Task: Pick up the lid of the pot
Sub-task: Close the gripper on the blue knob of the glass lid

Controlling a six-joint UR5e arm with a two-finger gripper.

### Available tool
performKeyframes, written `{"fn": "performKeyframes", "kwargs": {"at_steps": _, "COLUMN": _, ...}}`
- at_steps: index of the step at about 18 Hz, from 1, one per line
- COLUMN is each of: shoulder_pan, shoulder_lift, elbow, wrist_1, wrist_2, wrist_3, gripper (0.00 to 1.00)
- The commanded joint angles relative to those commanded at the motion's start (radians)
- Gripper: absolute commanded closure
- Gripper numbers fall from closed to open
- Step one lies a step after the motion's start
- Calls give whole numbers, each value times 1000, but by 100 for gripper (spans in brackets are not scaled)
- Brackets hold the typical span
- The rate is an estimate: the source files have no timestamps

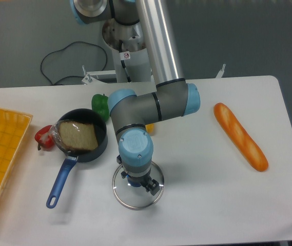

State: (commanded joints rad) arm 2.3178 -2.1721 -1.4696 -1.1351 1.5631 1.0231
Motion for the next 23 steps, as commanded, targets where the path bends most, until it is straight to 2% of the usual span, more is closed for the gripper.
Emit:
{"fn": "performKeyframes", "kwargs": {"at_steps": 11, "shoulder_pan": 0, "shoulder_lift": 3, "elbow": -3, "wrist_1": 0, "wrist_2": 3, "wrist_3": 84, "gripper": 0}}
{"fn": "performKeyframes", "kwargs": {"at_steps": 23, "shoulder_pan": 0, "shoulder_lift": 2, "elbow": -11, "wrist_1": 0, "wrist_2": 2, "wrist_3": 89, "gripper": 0}}
